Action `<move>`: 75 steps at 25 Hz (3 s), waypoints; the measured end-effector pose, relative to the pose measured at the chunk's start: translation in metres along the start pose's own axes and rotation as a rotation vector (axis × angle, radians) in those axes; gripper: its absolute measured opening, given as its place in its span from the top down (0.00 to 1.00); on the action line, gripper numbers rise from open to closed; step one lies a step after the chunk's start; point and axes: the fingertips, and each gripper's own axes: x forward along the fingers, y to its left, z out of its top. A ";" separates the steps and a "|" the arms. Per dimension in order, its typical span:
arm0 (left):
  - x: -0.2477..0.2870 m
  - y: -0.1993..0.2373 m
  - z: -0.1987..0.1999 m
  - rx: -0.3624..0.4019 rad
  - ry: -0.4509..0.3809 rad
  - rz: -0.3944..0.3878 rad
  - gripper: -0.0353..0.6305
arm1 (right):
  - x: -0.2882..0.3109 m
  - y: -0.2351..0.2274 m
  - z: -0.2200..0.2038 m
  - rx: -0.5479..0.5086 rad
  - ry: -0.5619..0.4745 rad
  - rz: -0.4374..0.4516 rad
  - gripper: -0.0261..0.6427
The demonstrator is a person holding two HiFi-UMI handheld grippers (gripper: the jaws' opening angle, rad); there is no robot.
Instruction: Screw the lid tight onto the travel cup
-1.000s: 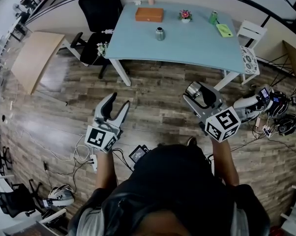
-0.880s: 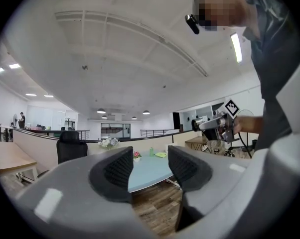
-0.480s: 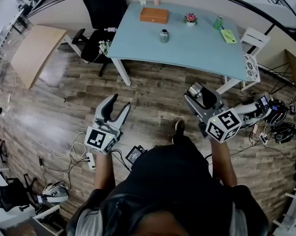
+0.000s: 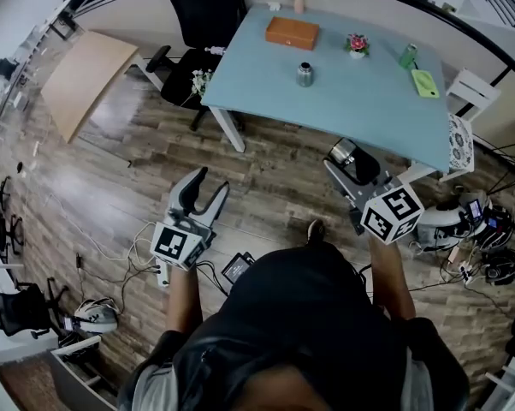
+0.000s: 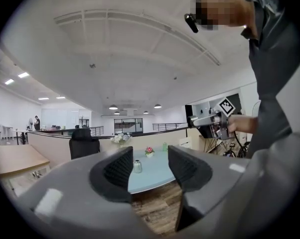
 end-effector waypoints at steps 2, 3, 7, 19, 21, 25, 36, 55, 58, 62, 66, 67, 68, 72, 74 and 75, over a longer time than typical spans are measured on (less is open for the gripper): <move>0.018 -0.001 0.005 0.000 0.006 0.023 0.59 | 0.008 -0.020 0.004 0.008 -0.001 0.028 0.57; 0.027 -0.002 0.007 0.002 0.006 0.034 0.59 | 0.011 -0.029 0.007 0.010 -0.003 0.040 0.57; 0.062 -0.005 0.012 0.032 -0.003 0.068 0.59 | 0.018 -0.067 0.022 0.012 -0.019 0.086 0.57; 0.133 -0.011 0.036 0.059 0.019 0.113 0.59 | 0.033 -0.145 0.034 0.047 -0.031 0.143 0.57; 0.140 -0.009 0.041 0.041 0.036 0.117 0.59 | 0.039 -0.150 0.031 0.054 -0.026 0.145 0.57; 0.151 0.005 0.036 0.023 0.054 0.087 0.59 | 0.050 -0.154 0.030 0.064 -0.024 0.124 0.57; 0.256 0.070 0.026 0.019 -0.003 -0.165 0.59 | 0.069 -0.199 0.025 0.081 -0.017 -0.122 0.57; 0.337 0.172 0.016 -0.005 -0.088 -0.445 0.59 | 0.162 -0.188 0.033 0.058 0.012 -0.336 0.57; 0.341 0.182 0.014 -0.017 -0.102 -0.462 0.59 | 0.174 -0.185 0.034 0.052 0.027 -0.347 0.57; 0.346 0.197 0.006 -0.037 -0.114 -0.476 0.59 | 0.198 -0.185 0.033 0.042 0.059 -0.345 0.57; 0.356 0.207 -0.005 -0.055 -0.101 -0.481 0.59 | 0.219 -0.192 0.027 0.045 0.097 -0.328 0.57; 0.359 0.209 -0.008 -0.058 -0.098 -0.483 0.59 | 0.224 -0.195 0.026 0.047 0.107 -0.323 0.57; 0.363 0.210 -0.010 -0.061 -0.094 -0.484 0.58 | 0.229 -0.199 0.024 0.049 0.117 -0.317 0.57; 0.380 0.212 -0.027 -0.073 -0.061 -0.478 0.56 | 0.247 -0.219 0.012 0.065 0.154 -0.288 0.57; 0.387 0.212 -0.039 -0.065 -0.031 -0.476 0.56 | 0.256 -0.230 0.004 0.073 0.175 -0.267 0.57; 0.391 0.212 -0.044 -0.063 -0.019 -0.473 0.55 | 0.261 -0.235 0.000 0.077 0.186 -0.256 0.57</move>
